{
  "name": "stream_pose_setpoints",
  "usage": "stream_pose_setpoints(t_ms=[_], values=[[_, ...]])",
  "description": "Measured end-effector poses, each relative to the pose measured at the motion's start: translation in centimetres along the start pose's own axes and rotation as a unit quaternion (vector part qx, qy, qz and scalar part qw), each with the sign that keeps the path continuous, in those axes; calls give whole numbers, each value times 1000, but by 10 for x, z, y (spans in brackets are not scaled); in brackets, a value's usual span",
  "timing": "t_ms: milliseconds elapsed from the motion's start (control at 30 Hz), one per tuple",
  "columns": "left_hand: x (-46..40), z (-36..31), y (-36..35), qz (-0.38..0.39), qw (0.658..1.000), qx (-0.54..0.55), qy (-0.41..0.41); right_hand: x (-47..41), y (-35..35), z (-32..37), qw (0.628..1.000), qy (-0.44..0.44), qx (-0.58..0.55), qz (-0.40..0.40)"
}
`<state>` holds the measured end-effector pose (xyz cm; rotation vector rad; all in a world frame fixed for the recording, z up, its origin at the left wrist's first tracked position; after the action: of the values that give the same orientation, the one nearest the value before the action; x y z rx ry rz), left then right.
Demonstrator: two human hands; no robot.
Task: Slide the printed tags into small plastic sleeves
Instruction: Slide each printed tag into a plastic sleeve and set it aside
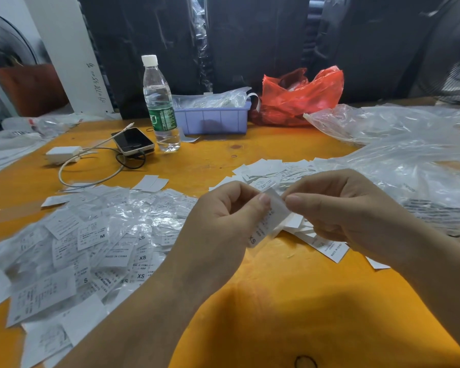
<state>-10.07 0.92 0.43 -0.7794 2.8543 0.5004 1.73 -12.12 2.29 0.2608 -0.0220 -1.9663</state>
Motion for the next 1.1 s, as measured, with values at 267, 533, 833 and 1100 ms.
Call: stream_pose_setpoints(t_ms=[267,533,833,1100], values=[[-1,0,0,14,999,24,17,0,1,1,997,35,30,-58],[-1,0,0,23,1000,11,14,0,4,0,993,53,28,-97],[-2,0,2,8,1000,10,5,0,1,2,996,56,1,-75],[-3,0,3,4,1000,-3,7,0,-2,-2,999,31,9,-25]])
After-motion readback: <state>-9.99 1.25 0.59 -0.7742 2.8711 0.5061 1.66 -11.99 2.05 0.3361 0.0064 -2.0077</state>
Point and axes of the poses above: each hand's wrist, its own x-axis away from the middle knuckle, its own y-axis out of the back of the hand, z = x × y, the point moved 2 cm from there along -x, towards the middle knuckle, and after that the axes turned 5 degrees about -x, right-handed, at the moved point
